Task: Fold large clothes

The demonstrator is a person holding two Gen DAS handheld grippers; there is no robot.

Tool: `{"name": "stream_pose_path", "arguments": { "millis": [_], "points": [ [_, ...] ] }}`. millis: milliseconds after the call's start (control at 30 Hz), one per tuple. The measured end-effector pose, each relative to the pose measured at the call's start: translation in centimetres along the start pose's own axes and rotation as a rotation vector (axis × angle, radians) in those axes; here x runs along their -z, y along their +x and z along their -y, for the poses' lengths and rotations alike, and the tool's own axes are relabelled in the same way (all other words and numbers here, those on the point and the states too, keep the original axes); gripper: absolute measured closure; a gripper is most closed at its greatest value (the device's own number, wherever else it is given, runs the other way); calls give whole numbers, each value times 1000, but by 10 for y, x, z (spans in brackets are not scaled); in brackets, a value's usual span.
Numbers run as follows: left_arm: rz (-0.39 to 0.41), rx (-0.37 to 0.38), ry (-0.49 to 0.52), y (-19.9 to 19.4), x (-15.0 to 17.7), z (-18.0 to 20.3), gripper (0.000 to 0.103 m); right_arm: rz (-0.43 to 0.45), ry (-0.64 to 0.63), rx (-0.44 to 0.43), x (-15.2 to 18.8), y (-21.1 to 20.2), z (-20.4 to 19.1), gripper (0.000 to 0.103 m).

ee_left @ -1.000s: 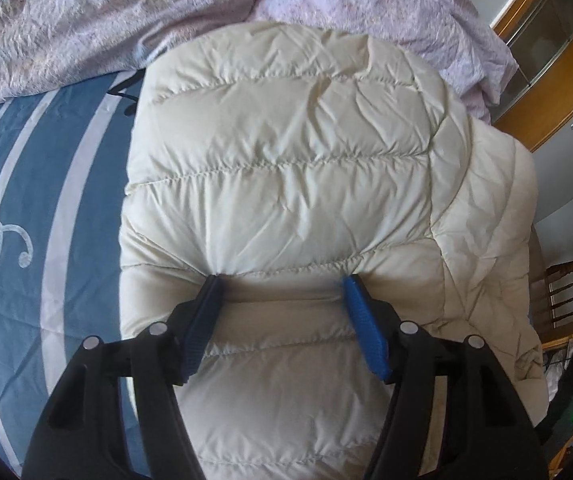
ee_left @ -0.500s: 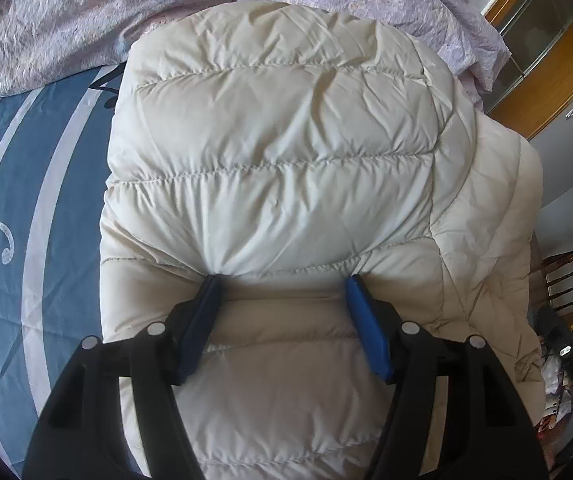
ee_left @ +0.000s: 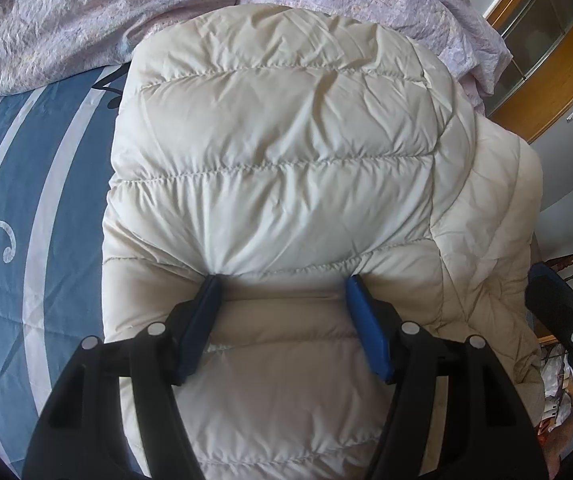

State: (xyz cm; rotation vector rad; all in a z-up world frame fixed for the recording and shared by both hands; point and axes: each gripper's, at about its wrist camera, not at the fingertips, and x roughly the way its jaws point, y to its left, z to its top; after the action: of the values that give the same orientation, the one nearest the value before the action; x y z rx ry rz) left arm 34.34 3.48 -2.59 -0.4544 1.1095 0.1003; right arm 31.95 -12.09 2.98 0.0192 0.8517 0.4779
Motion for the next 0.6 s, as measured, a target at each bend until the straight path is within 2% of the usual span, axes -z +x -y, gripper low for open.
{"name": "stream_pose_path", "arguments": {
  "millis": [400,600],
  "points": [
    [-3,0,-7,1,-2,0,39,-43,-5,25,-3,24,6,58],
    [-3,0,-7,1,-2,0,39,-75,-10,61,0,41,13,63]
  ]
}}
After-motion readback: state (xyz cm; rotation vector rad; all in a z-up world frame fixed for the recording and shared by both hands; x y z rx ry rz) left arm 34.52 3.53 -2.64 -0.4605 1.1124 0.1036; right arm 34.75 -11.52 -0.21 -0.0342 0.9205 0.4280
